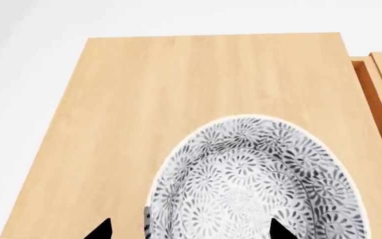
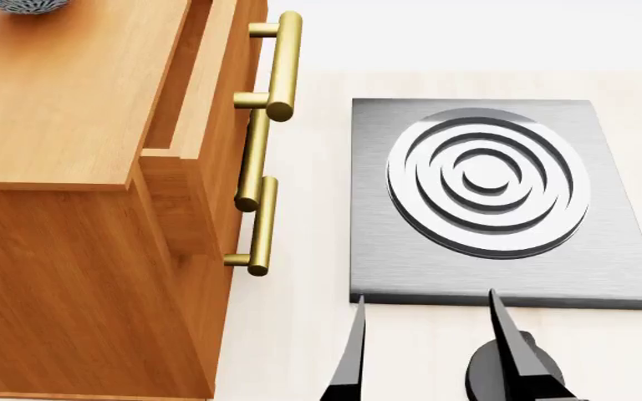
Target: Pick the akita bowl on the wooden cabinet and place it on the plate.
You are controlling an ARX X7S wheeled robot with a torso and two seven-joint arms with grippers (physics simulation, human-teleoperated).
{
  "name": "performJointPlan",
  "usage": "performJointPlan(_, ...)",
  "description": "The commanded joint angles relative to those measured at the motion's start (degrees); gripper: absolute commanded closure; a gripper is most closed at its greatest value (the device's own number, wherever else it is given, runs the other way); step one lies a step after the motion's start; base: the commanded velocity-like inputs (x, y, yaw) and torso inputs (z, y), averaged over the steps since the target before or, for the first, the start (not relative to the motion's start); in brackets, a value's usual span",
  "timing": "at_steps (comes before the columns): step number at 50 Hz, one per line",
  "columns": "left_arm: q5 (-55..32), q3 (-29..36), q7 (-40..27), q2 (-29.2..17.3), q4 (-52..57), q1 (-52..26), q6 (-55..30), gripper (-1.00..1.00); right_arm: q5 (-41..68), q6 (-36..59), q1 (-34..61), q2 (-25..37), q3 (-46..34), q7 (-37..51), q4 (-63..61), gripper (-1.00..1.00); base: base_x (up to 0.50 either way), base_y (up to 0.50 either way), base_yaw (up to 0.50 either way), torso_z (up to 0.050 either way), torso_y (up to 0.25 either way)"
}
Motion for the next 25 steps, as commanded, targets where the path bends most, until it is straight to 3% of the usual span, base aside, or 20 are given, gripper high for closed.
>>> performJointPlan(1, 1.62, 1.10, -0.05, -0.37, -0.63, 3.19, 1.06, -1.00, 0.28, -0.32, 0.29, -0.03, -0.13, -0.11, 0.84, -1.00, 0.00, 0.00, 0.00, 0.000, 0.000)
performJointPlan(2, 1.77, 1.54, 0.09, -0.27, -0.63, 3.36, 1.20, 1.00, 0.34, -0.35, 0.34, -0.04, -0.08, -0.10, 0.99, -1.00, 0.00, 0.00, 0.00, 0.000, 0.000)
performJointPlan(10, 2.04, 4.20, 1.45, -0.20, -0.63, 3.02, 1.97, 1.00, 0.25, -0.16, 0.21, 0.11, -0.08, 0.18, 0.69, -1.00, 0.00, 0.00, 0.00, 0.000, -0.001)
performJointPlan(19, 3.48, 14.06, 3.64, 1.53, -0.63, 1.41, 7.12, 1.00, 0.25, 0.02, -0.09, 0.38, 0.02, 0.54, -0.23, -1.00, 0.00, 0.00, 0.00, 0.000, -0.002)
performJointPlan(25, -1.41, 18.97, 5.08, 2.40, -0.62, 0.22, 11.56, 1.00, 0.32, 0.20, -0.10, 0.56, 0.21, 0.76, -0.83, -1.00, 0.00, 0.00, 0.00, 0.000, 0.000)
